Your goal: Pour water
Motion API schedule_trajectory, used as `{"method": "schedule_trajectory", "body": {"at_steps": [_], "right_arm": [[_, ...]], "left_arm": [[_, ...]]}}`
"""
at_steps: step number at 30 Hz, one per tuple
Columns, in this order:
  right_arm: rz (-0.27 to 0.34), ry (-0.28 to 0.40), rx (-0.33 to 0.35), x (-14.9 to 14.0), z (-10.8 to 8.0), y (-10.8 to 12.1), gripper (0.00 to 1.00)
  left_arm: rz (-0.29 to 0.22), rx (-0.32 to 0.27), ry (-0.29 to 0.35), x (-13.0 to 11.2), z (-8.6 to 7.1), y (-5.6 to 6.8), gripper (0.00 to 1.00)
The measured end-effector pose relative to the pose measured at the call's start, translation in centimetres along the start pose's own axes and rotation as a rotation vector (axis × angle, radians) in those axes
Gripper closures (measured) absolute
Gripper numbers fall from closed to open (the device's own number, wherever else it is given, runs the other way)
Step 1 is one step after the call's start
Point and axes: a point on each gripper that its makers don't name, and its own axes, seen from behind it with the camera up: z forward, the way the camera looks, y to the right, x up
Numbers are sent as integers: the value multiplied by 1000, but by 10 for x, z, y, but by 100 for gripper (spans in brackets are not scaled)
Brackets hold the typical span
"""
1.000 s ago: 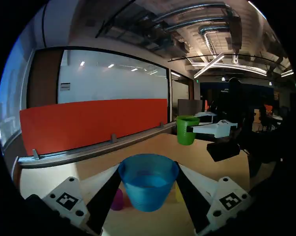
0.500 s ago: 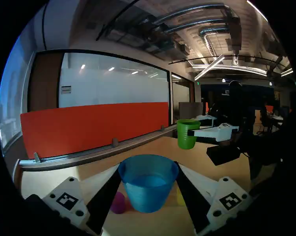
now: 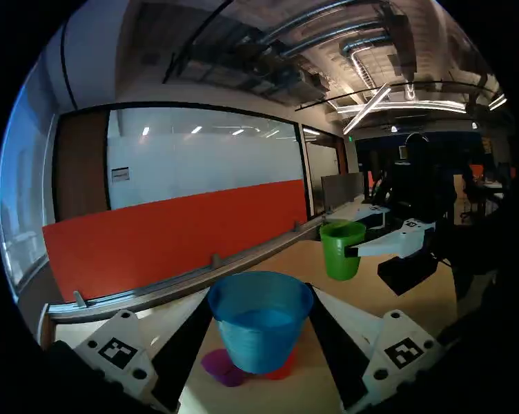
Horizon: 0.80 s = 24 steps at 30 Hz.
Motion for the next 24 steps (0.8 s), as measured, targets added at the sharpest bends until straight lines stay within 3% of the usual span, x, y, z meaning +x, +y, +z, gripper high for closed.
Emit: {"method": "schedule_trajectory", "body": {"at_steps": [7,17,24], "right_arm": [[12,-12,63,-3,7,-22,9],[12,-19,137,-7,17,-50,9],[5,-19,177,-8,21,-69,9]], "left_arm": [[86,10,14,14,-4,1,11],[271,36,12,32,-5,8,11],[354,40,26,48,-6,16,12]]}}
